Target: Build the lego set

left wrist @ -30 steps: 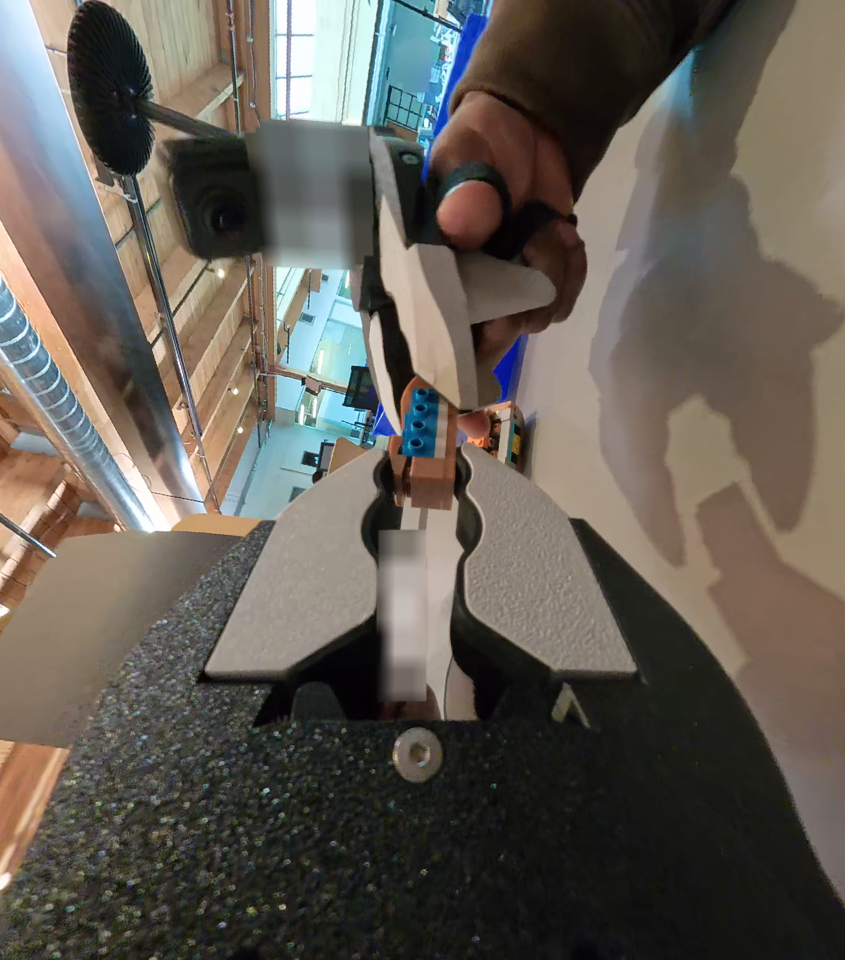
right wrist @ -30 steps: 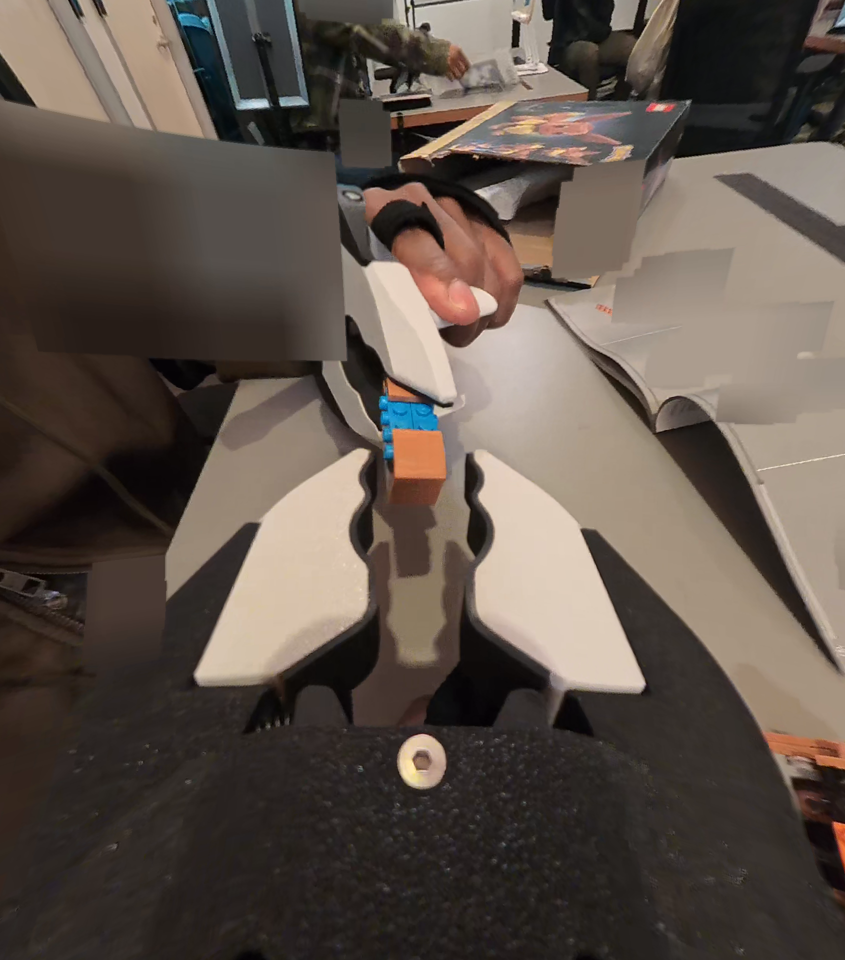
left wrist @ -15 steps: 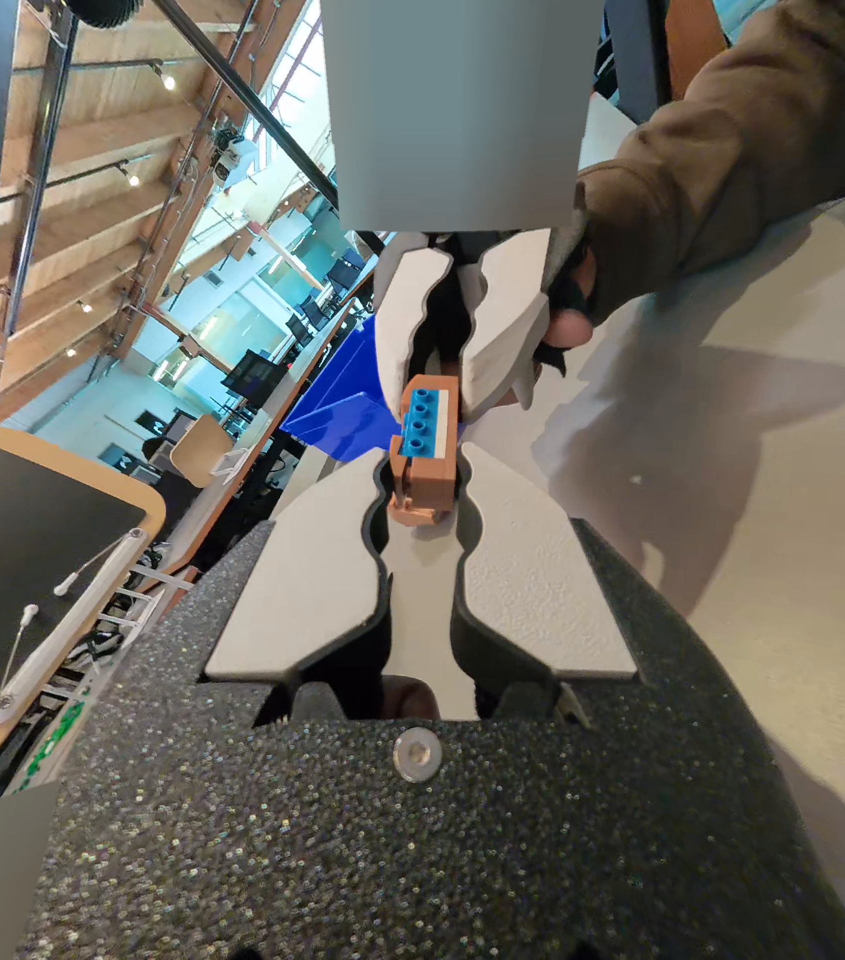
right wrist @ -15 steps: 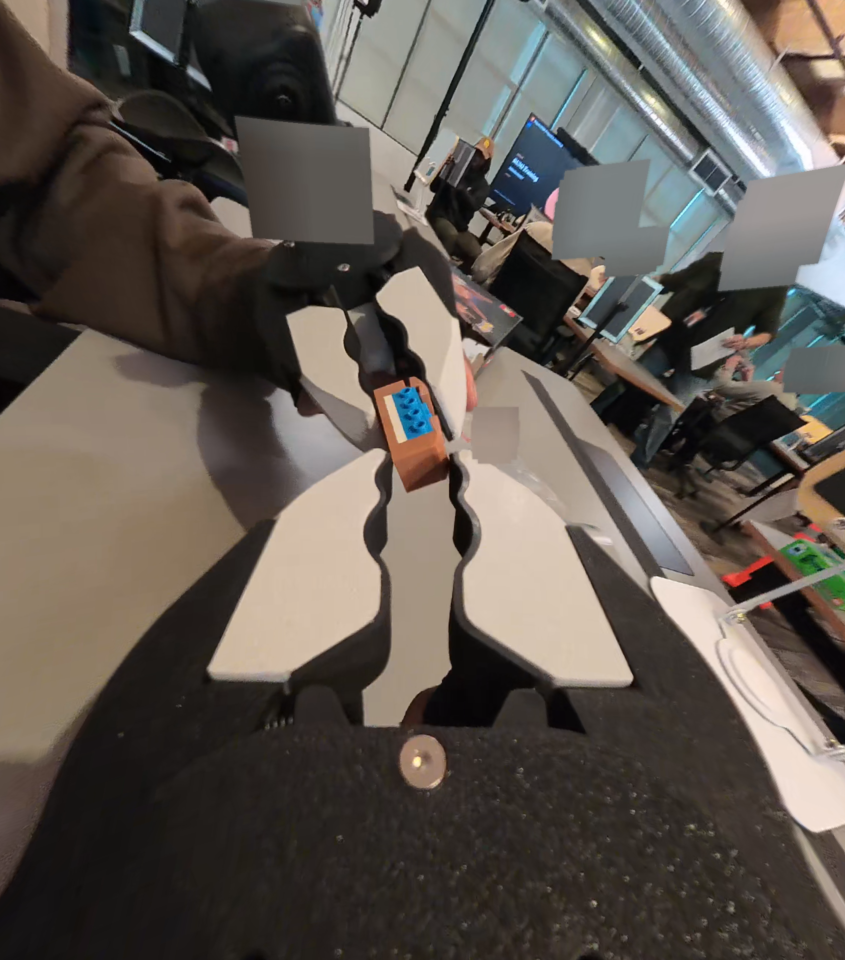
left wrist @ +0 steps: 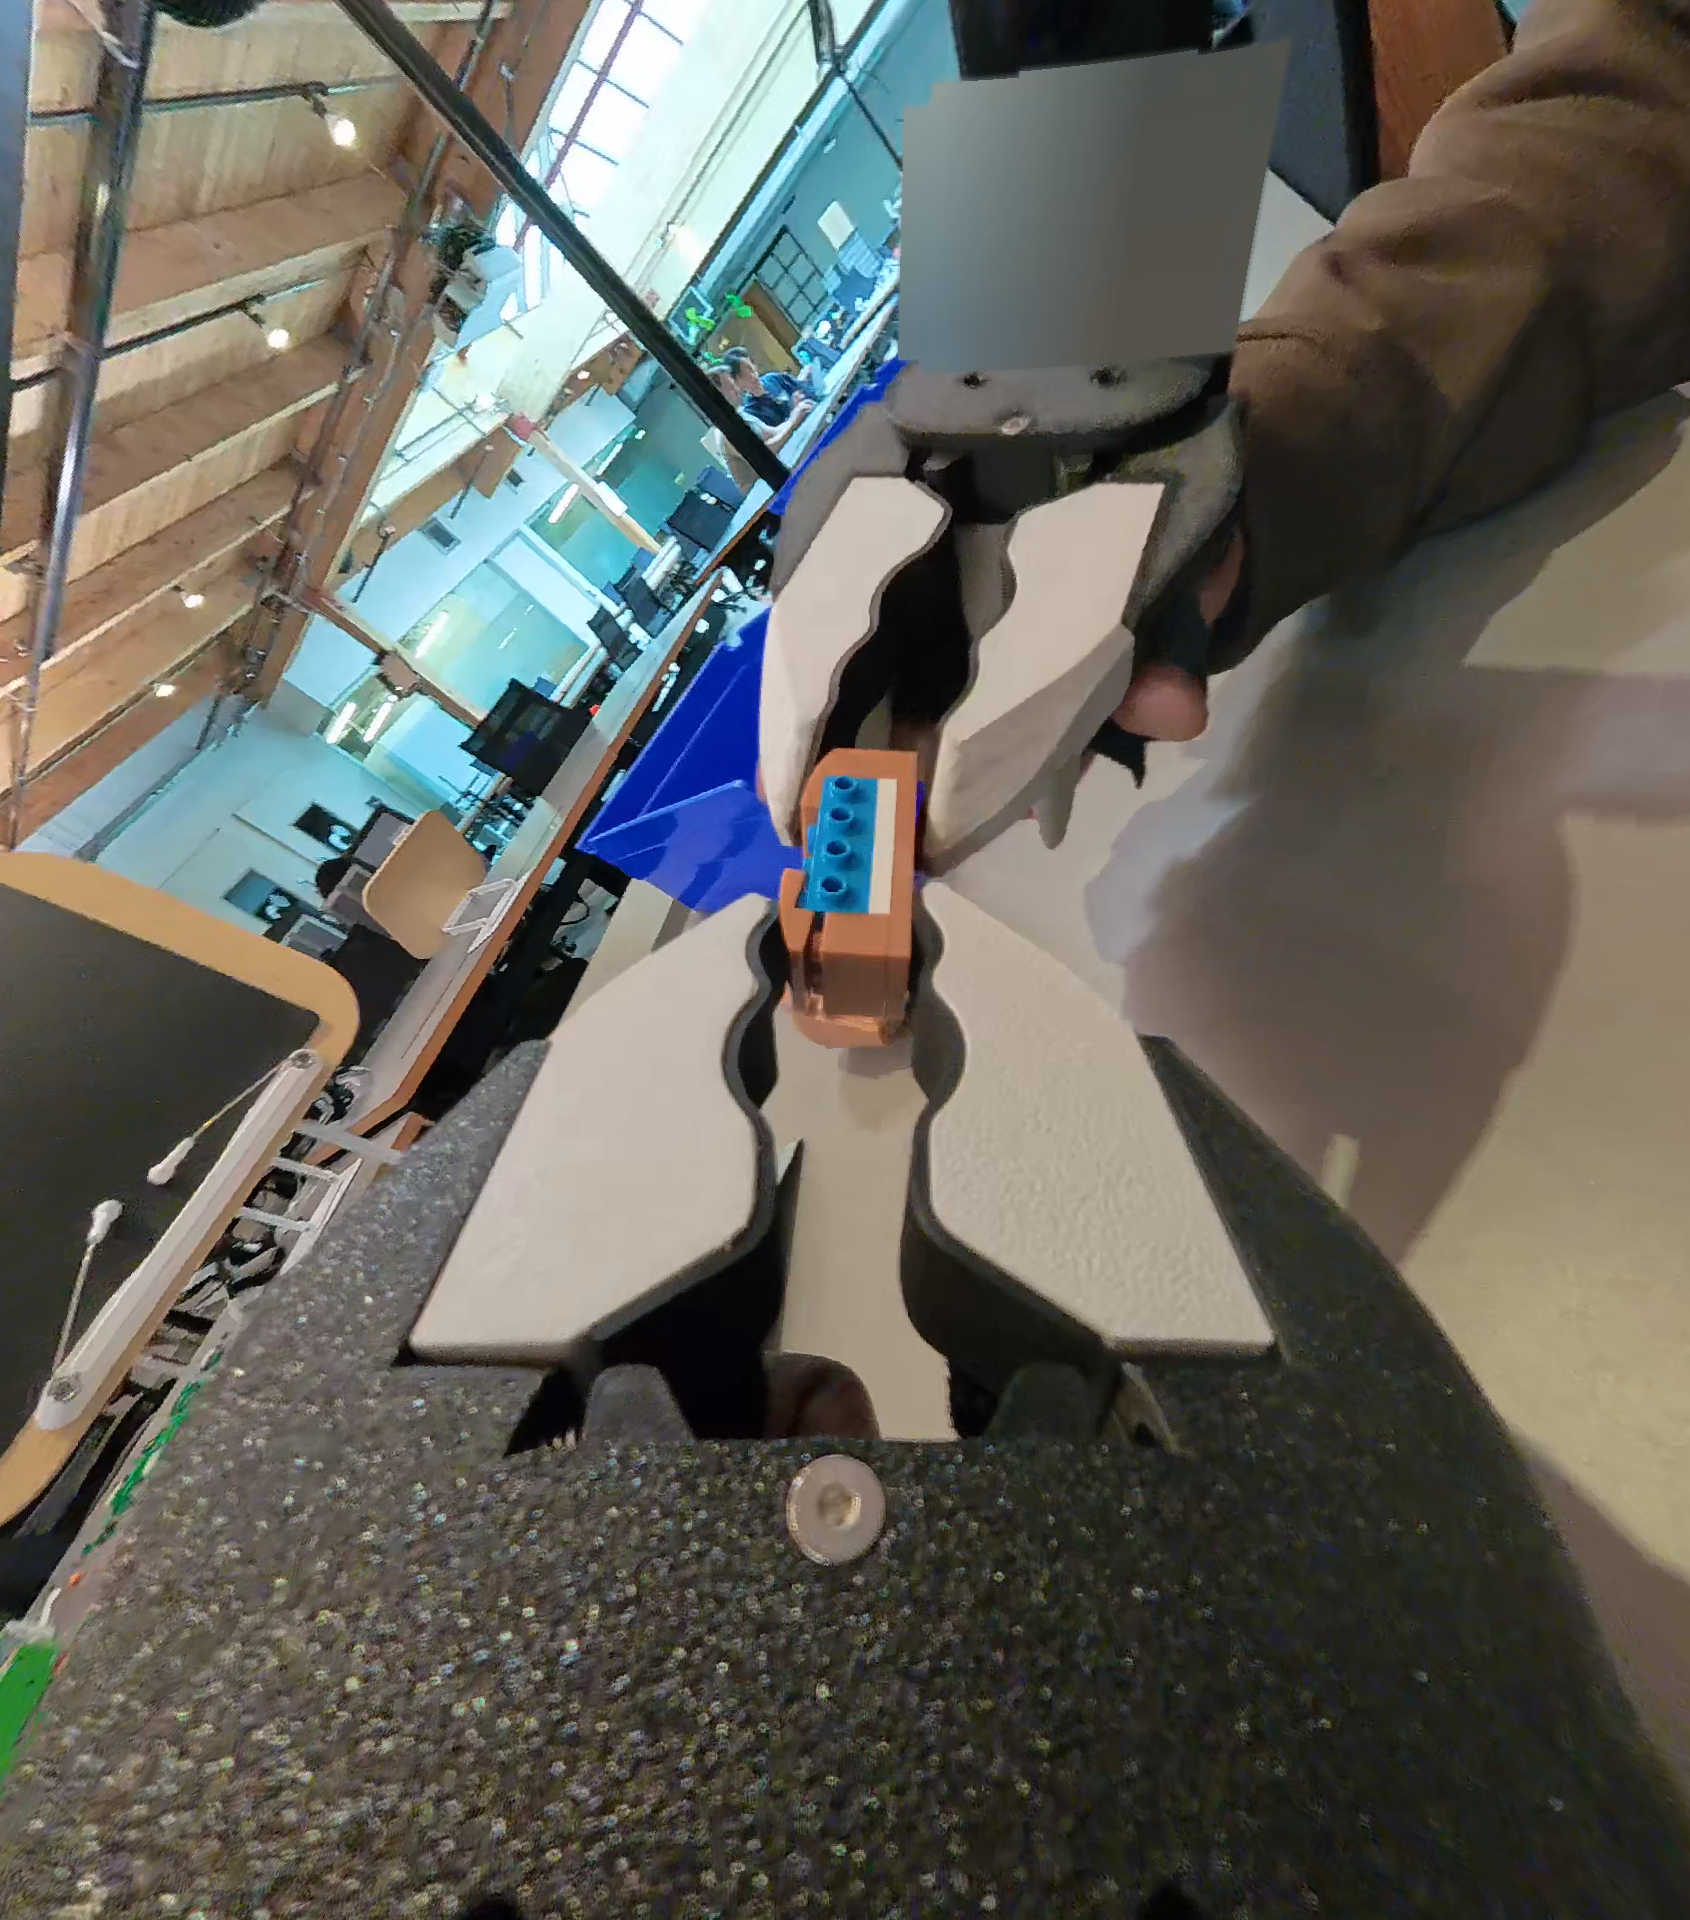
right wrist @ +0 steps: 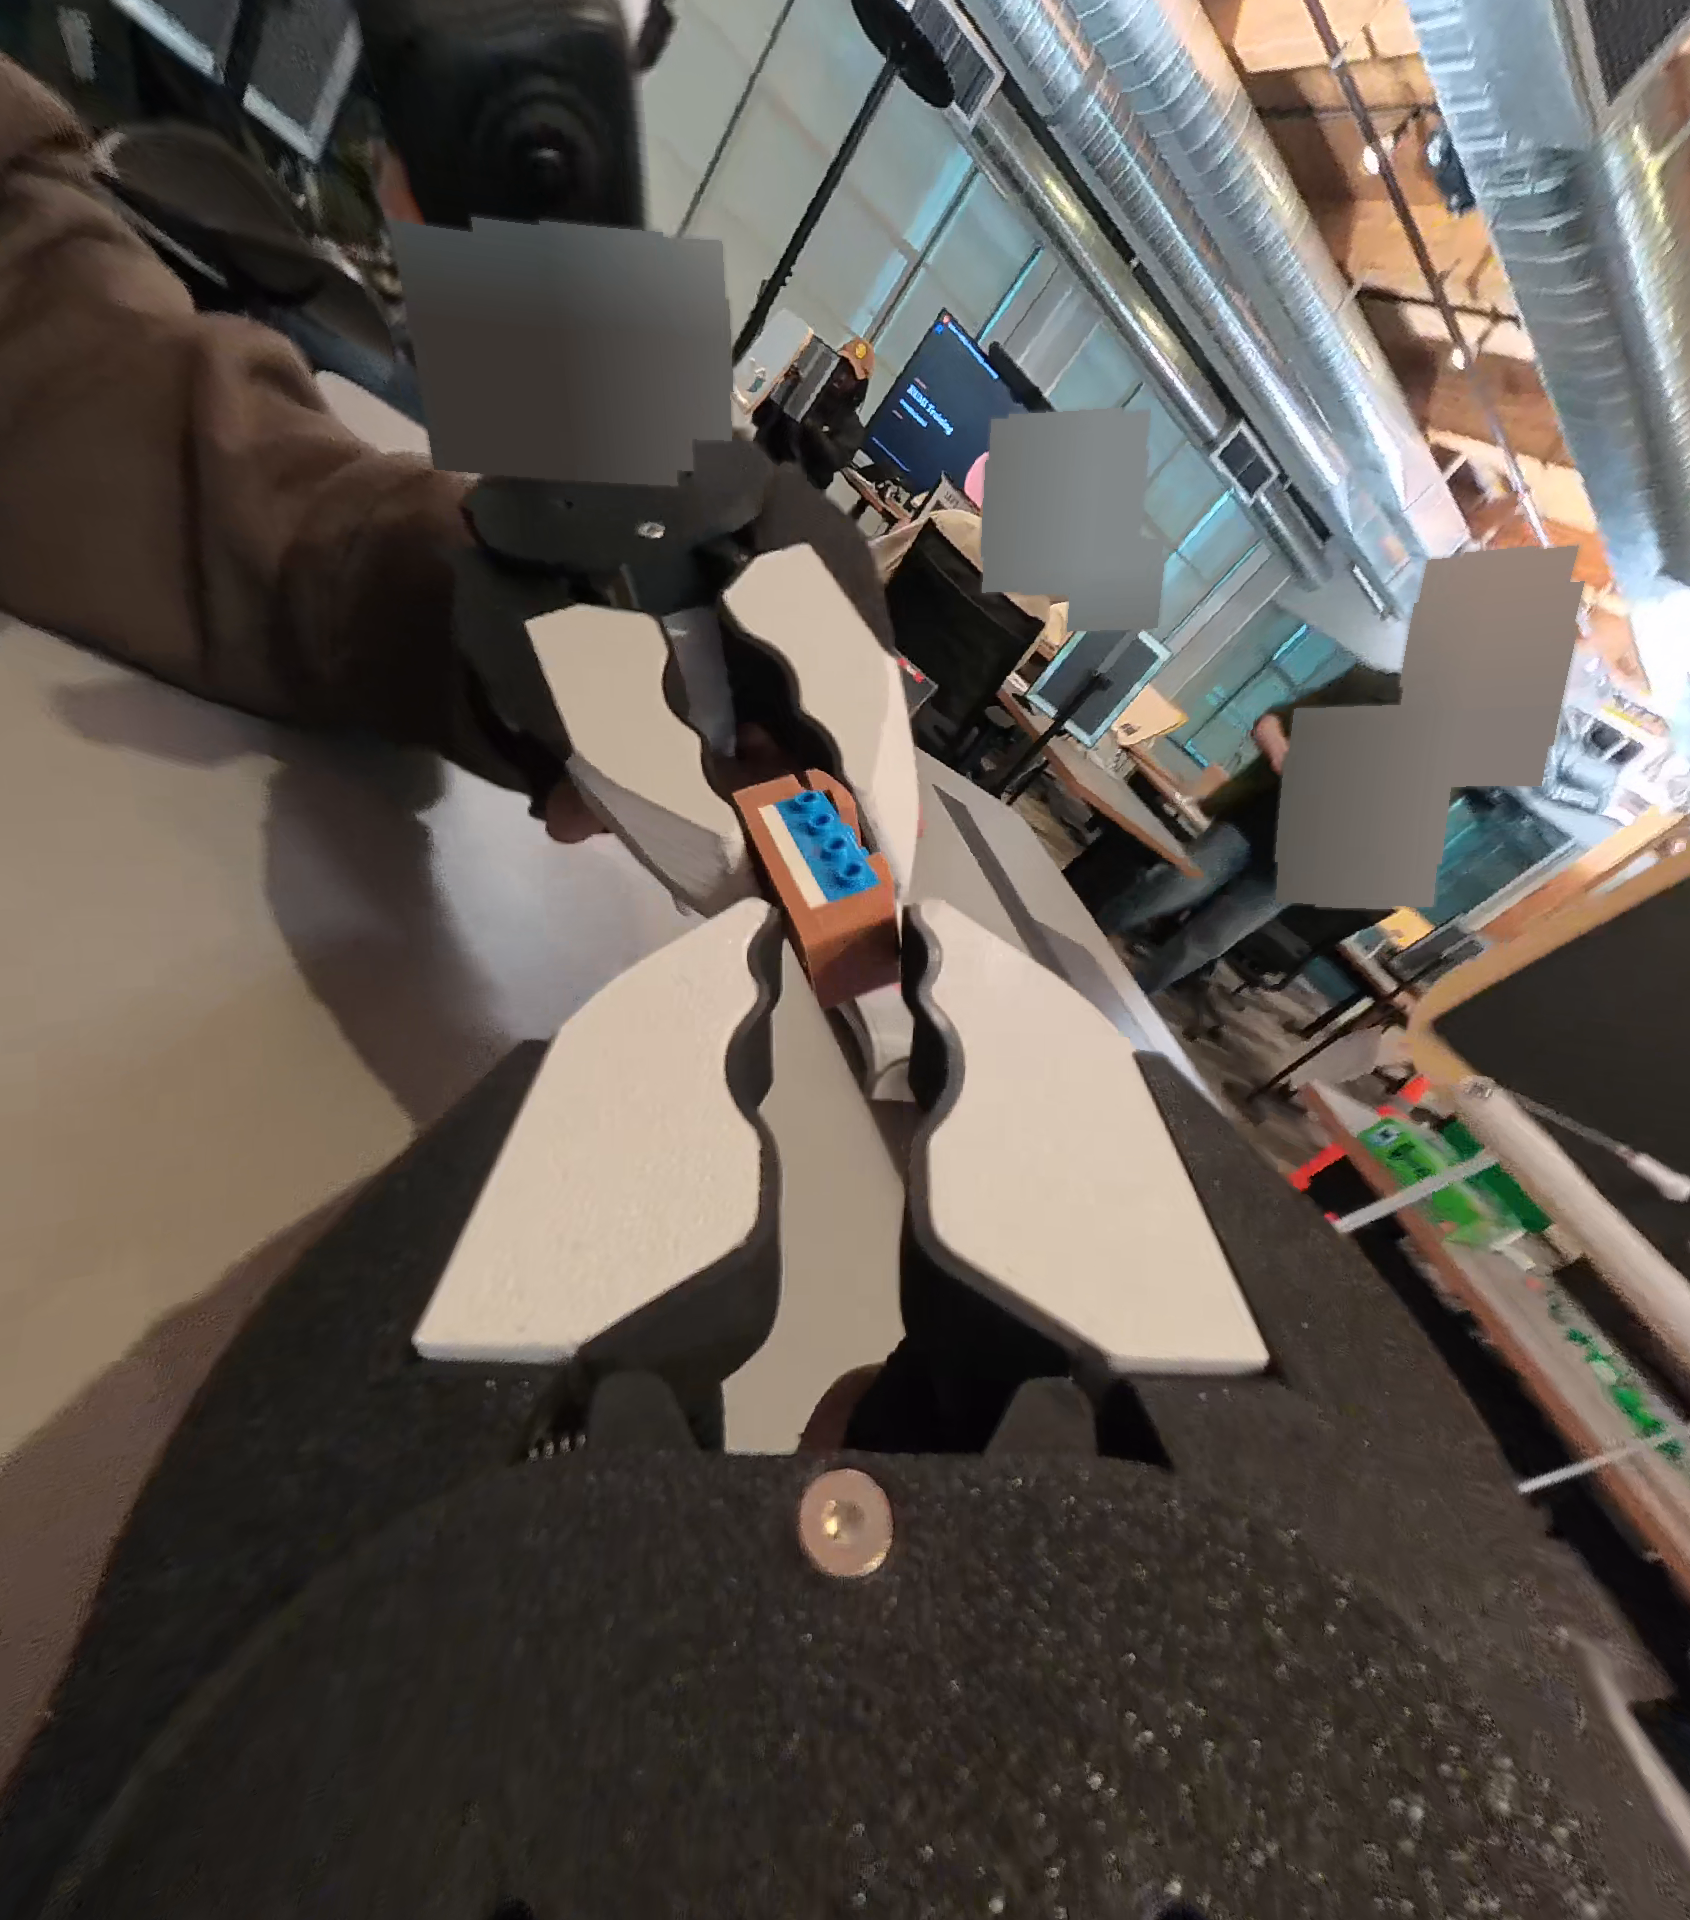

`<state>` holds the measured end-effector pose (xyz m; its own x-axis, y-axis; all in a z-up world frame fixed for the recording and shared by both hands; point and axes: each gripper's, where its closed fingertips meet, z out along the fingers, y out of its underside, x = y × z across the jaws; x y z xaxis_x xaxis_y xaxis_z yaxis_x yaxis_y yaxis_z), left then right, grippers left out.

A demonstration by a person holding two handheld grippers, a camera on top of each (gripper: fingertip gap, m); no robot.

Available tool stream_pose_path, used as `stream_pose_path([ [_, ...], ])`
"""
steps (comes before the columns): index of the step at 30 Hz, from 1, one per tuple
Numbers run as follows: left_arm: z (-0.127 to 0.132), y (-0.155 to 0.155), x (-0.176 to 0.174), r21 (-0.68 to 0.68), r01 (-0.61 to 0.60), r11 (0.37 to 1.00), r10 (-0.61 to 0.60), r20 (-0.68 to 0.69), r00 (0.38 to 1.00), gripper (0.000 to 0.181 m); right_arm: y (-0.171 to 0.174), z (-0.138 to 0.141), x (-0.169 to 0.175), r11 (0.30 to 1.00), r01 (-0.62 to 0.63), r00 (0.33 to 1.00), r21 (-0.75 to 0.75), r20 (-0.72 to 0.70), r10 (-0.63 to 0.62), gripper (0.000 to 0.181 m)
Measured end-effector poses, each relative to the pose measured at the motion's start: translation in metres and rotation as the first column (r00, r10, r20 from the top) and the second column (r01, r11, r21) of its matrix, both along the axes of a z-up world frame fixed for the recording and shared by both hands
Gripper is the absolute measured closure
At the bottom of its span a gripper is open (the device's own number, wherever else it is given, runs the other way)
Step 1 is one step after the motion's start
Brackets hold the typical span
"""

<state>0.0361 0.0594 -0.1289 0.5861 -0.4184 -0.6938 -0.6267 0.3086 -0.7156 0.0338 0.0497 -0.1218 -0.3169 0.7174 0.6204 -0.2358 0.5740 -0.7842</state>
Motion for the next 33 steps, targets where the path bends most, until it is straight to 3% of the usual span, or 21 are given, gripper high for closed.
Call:
stream_pose_path([
  [10, 0.026, -0.016, 0.013, 0.012, 0.12, 0.993, -0.119, -0.105, 0.987, 0.159, -0.018, 0.026, 0.01, 0.966, -0.007, 0.991, 0.26, -0.128, 0.041, 0.161],
  [17, 0.096, -0.016, 0.023, 0.189, 0.115, 0.975, -0.058, -0.283, 0.957, 0.159, -0.018, 0.095, 0.021, 0.93, 0.045, 0.951, 0.365, -0.3, 0.072, 0.162],
  [23, 0.148, -0.009, 0.026, 0.302, 0.115, 0.946, 0.009, -0.38, 0.925, 0.158, -0.01, 0.144, 0.024, 0.92, 0.046, 0.93, 0.39, -0.353, 0.103, 0.162],
  [33, 0.168, 0.007, 0.014, 0.411, 0.131, 0.902, 0.044, -0.39, 0.92, 0.16, 0.005, 0.162, 0.011, 0.911, 0.051, 0.932, 0.41, -0.347, 0.104, 0.162],
])
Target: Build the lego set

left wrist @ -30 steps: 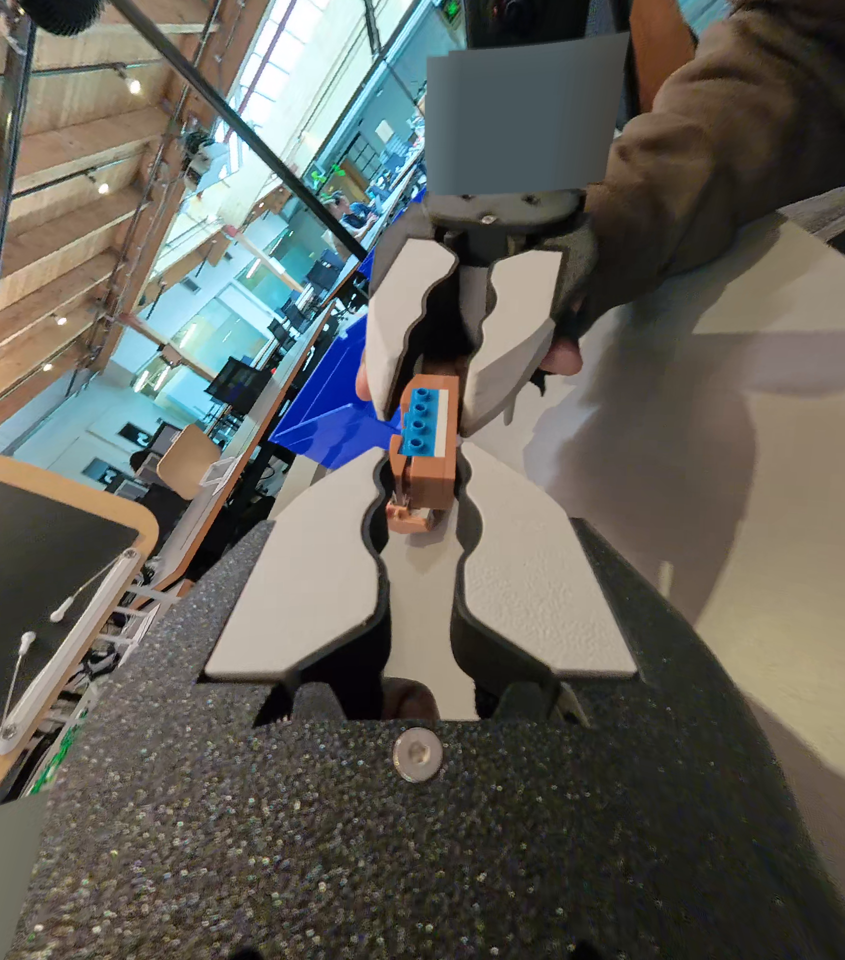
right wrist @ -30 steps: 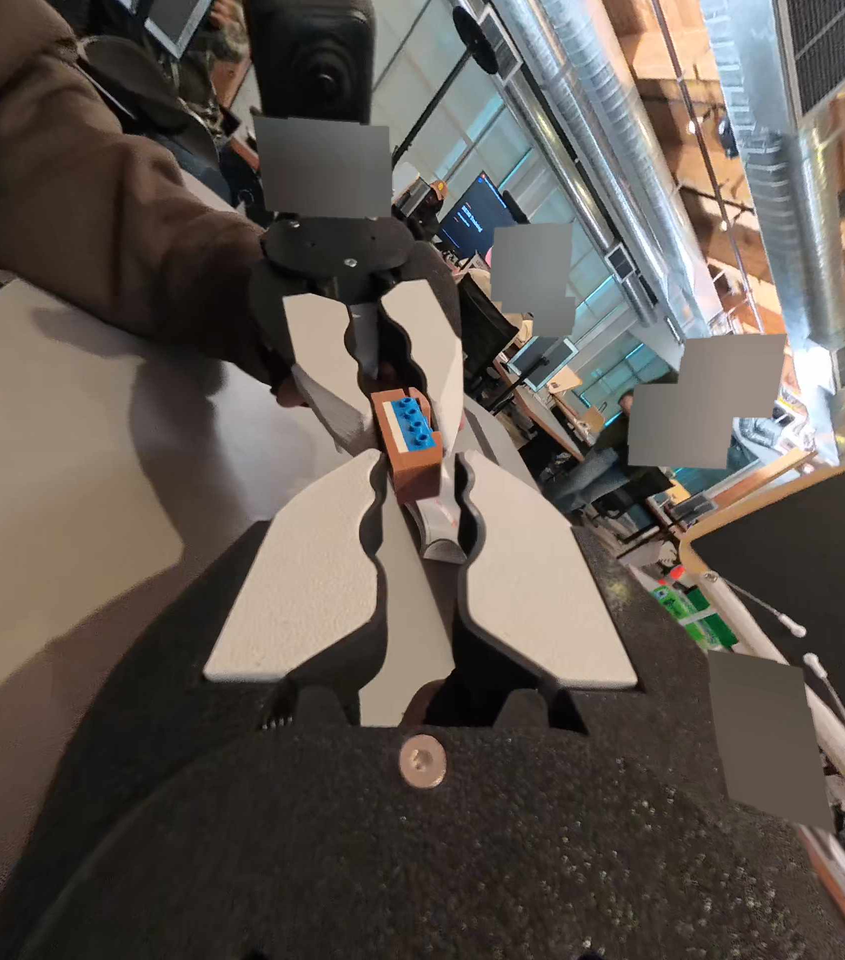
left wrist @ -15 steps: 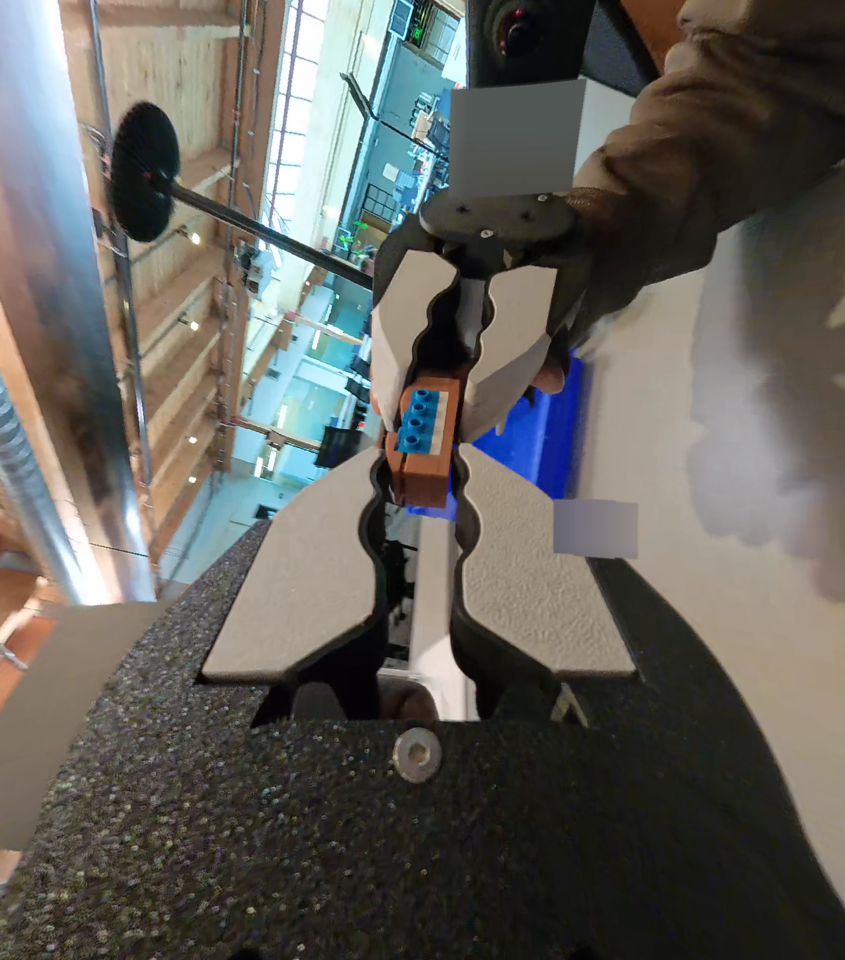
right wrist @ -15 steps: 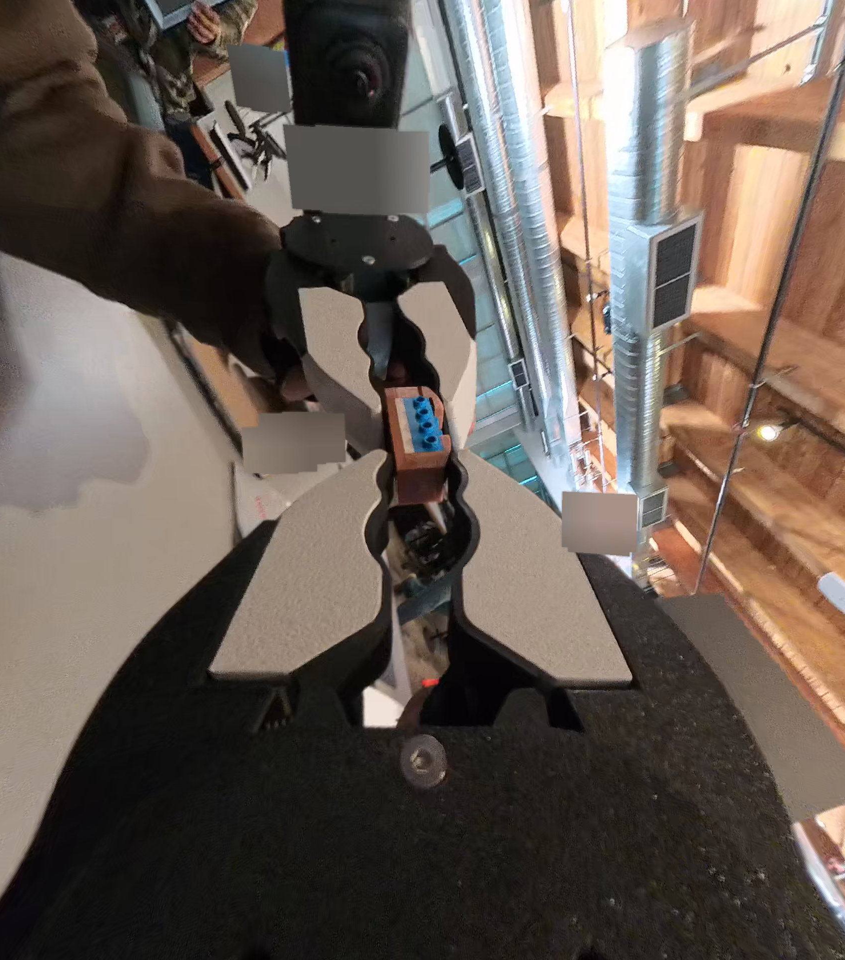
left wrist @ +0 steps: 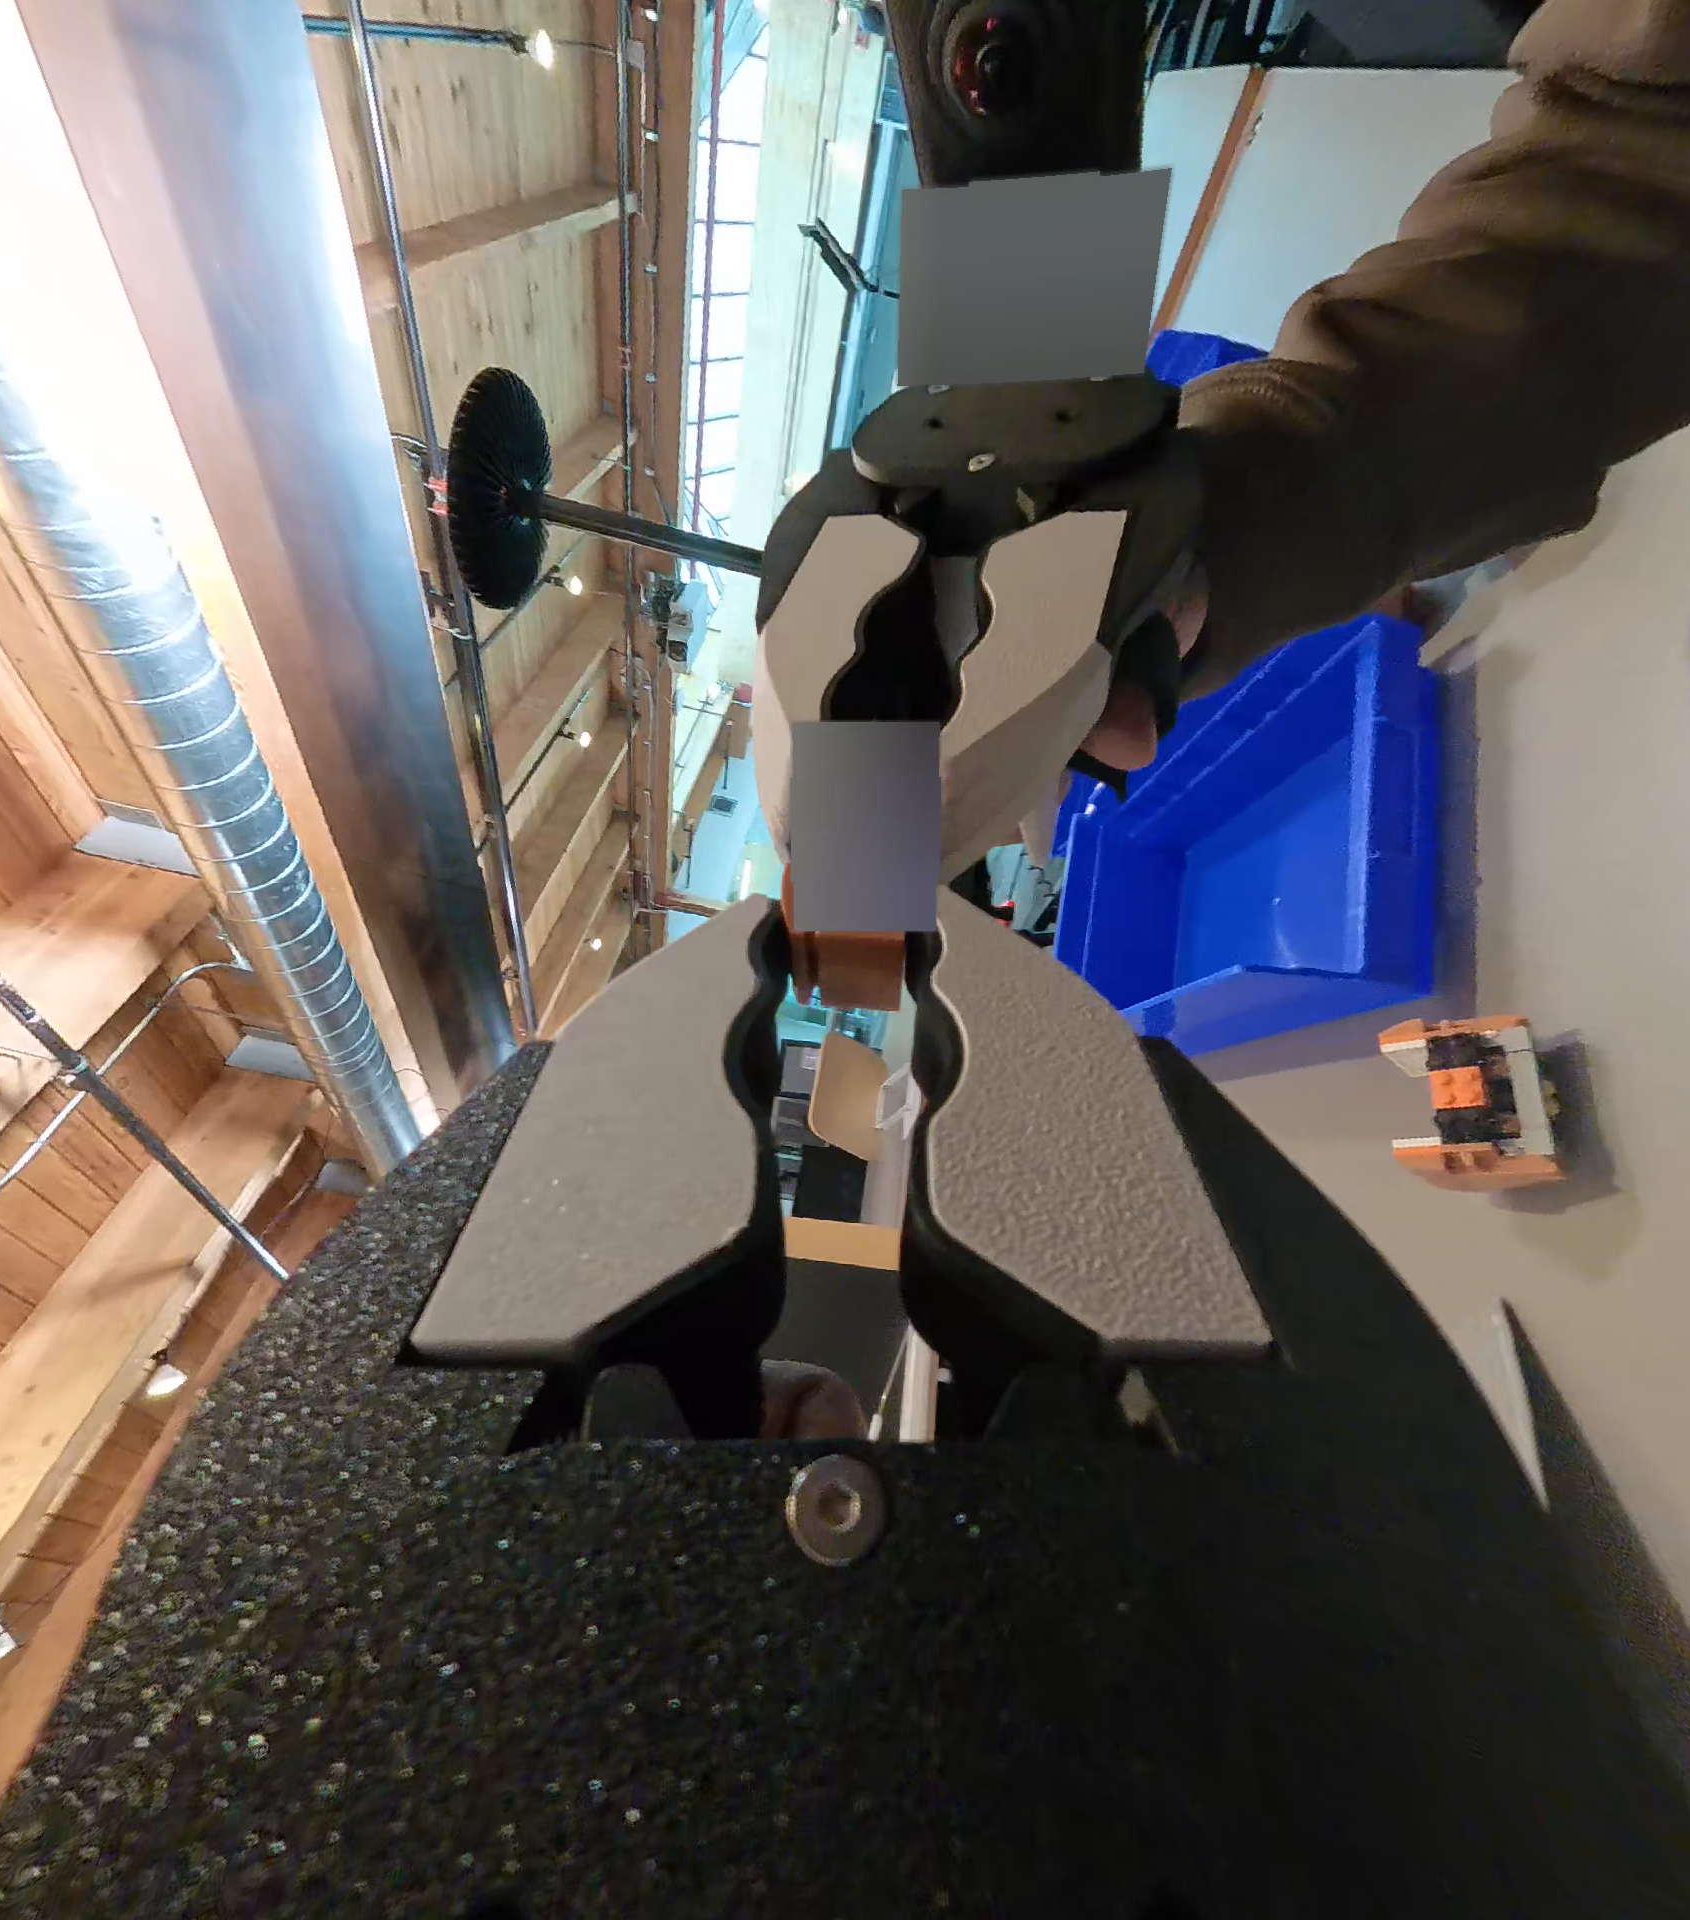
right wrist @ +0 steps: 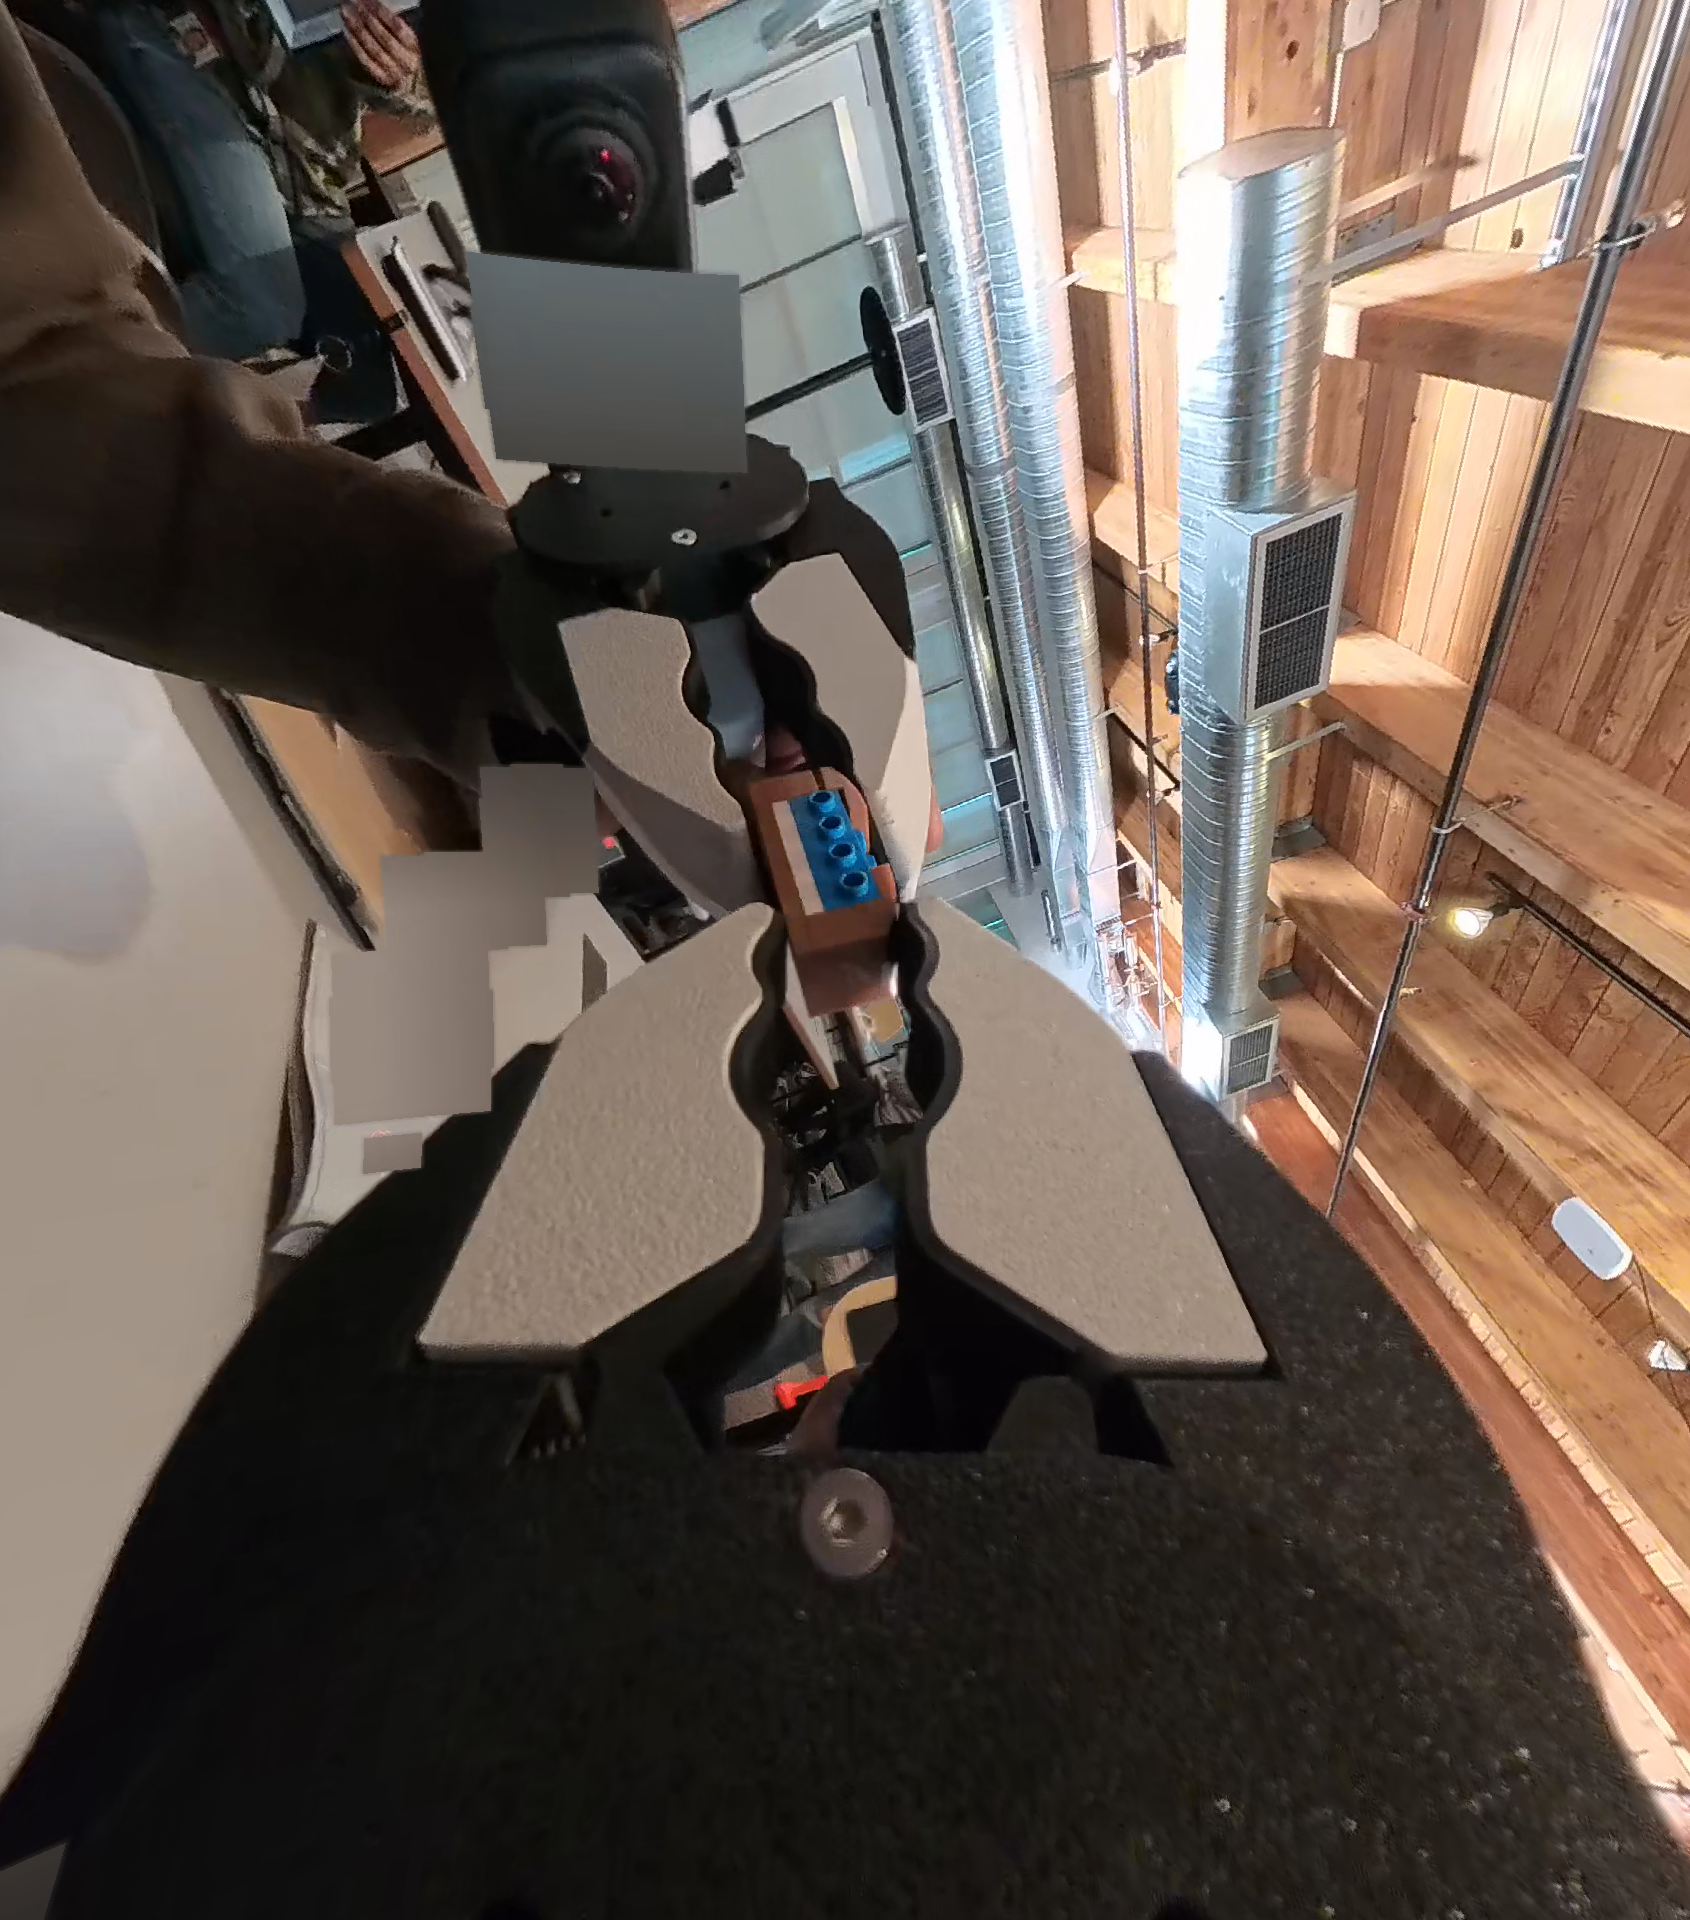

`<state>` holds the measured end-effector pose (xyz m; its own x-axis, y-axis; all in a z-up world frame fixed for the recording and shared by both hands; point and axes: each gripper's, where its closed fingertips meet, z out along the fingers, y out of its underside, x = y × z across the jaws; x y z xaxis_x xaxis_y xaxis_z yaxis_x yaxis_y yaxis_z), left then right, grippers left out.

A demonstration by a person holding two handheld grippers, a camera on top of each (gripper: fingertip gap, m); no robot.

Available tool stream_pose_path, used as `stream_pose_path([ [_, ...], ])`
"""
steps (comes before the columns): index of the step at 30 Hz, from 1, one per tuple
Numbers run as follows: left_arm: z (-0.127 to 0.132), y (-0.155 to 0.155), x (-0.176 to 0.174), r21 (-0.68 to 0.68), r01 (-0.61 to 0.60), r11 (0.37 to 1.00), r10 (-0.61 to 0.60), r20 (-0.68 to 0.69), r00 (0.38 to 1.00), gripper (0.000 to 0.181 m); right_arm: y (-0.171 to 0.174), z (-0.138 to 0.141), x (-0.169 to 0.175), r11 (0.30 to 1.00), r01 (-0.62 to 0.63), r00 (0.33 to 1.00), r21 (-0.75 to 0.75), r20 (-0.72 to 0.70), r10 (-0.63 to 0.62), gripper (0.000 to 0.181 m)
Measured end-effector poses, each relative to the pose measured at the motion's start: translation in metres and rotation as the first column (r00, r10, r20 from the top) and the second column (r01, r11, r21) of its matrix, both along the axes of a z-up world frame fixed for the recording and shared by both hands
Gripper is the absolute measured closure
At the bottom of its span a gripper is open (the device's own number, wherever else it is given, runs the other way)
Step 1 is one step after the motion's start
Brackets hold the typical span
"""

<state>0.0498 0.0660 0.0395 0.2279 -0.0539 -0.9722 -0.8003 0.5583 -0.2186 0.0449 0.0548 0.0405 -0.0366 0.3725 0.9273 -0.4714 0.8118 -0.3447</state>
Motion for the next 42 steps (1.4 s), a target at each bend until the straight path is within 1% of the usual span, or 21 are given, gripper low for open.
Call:
stream_pose_path([
  [4, 0.0, 0.008, -0.009, 0.038, -0.018, 0.999, 0.018, 0.005, 1.0, 0.16, 0.008, -0.002, -0.009, 0.999, 0.002, 1.0, -0.032, 0.012, -0.001, 0.161],
  [9, -0.008, 0.018, -0.018, 0.026, -0.029, 0.999, 0.029, 0.015, 0.999, 0.161, 0.019, -0.008, -0.018, 0.998, 0.01, 0.999, -0.064, 0.032, -0.008, 0.162],
  [11, -0.009, 0.021, -0.02, 0.03, -0.041, 0.999, 0.041, 0.009, 0.999, 0.16, 0.022, -0.009, -0.019, 0.998, 0.019, 0.999, -0.066, 0.027, -0.018, 0.162],
  [14, -0.007, 0.027, -0.023, 0.075, -0.077, 0.994, 0.076, 0.019, 0.997, 0.159, 0.028, -0.007, -0.022, 0.996, 0.053, 0.999, -0.073, -0.002, -0.054, 0.161],
  [16, -0.007, 0.031, -0.024, 0.059, -0.091, 0.994, 0.089, 0.042, 0.995, 0.158, 0.032, -0.006, -0.023, 0.994, 0.059, 0.998, -0.094, -0.004, -0.06, 0.161],
  [19, -0.002, 0.029, -0.024, 0.121, -0.08, 0.989, 0.073, 0.058, 0.996, 0.154, 0.033, -0.004, -0.023, 0.989, 0.03, 1.0, -0.144, 0.008, -0.03, 0.162],
  [21, -0.002, 0.028, -0.024, 0.136, -0.072, 0.988, 0.066, 0.05, 0.997, 0.153, 0.032, -0.005, -0.023, 0.989, 0.028, 1.0, -0.146, 0.016, -0.026, 0.162],
  [34, 0.001, 0.022, -0.021, 0.171, -0.034, 0.985, 0.025, 0.055, 0.998, 0.158, 0.027, -0.002, -0.021, 0.988, 0.046, 0.998, -0.151, 0.039, -0.041, 0.161],
  [37, 0.0, 0.022, -0.022, 0.173, -0.038, 0.984, 0.029, 0.05, 0.998, 0.158, 0.027, -0.003, -0.022, 0.988, 0.064, 0.998, -0.137, 0.038, -0.06, 0.161],
  [42, -0.002, 0.023, -0.022, 0.161, -0.041, 0.986, 0.032, 0.058, 0.998, 0.159, 0.027, -0.004, -0.022, 0.987, 0.062, 0.997, -0.145, 0.048, -0.055, 0.161],
])
